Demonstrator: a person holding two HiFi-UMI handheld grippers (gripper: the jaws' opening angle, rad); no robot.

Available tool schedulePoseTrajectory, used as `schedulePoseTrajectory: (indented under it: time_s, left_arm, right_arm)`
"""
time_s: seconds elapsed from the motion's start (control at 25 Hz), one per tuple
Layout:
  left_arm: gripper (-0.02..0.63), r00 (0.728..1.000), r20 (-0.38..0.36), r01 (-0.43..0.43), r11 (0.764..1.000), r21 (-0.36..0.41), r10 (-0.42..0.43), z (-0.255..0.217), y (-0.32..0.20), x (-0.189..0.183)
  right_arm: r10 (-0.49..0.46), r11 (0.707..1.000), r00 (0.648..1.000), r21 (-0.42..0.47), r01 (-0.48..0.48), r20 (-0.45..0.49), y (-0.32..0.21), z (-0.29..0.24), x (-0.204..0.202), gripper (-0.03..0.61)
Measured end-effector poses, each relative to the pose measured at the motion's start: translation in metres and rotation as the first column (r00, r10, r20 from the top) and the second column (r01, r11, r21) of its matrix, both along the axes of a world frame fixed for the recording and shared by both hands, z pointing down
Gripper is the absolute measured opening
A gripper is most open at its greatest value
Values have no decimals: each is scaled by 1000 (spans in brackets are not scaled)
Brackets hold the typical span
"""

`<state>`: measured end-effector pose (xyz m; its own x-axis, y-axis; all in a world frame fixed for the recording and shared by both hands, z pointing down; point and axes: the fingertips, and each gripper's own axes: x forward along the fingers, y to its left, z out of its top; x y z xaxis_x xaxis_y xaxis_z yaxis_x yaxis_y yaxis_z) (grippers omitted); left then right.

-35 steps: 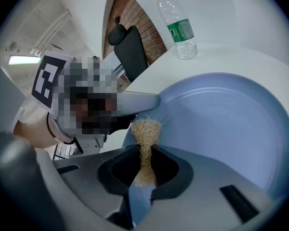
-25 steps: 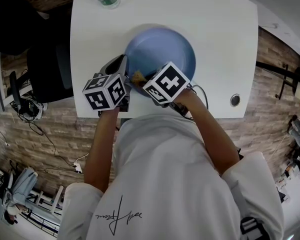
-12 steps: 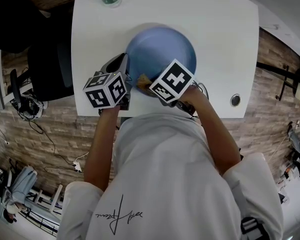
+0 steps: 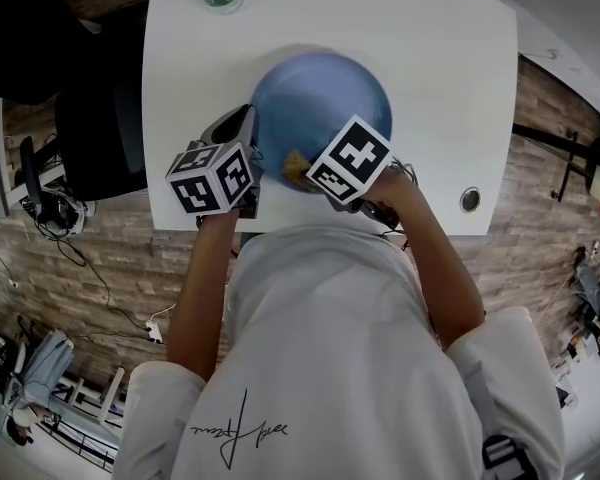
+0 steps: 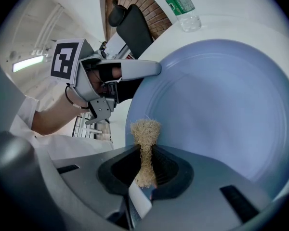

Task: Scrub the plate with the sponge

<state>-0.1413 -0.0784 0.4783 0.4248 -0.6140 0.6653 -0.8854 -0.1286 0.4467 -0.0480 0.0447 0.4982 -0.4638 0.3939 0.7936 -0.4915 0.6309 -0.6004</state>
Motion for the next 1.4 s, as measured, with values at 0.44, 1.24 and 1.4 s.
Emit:
schedulePoseTrajectory:
  time_s: [0.44, 1.24, 1.4]
  left_arm:
    - [23, 1000, 2, 3, 1000, 0, -3, 1, -1, -1]
    - [23, 1000, 0, 5, 1000, 5, -5, 2, 0, -2]
    - [23, 1000, 1, 4, 1000, 5, -4, 2, -1, -1]
  right_arm:
    - [-51, 998, 998, -23, 50, -40, 1, 0, 14, 48]
    - [-73, 997, 991, -25, 71, -114, -6, 2, 49, 48]
    - [-70, 997, 989, -23, 68, -128, -10, 2, 56, 48]
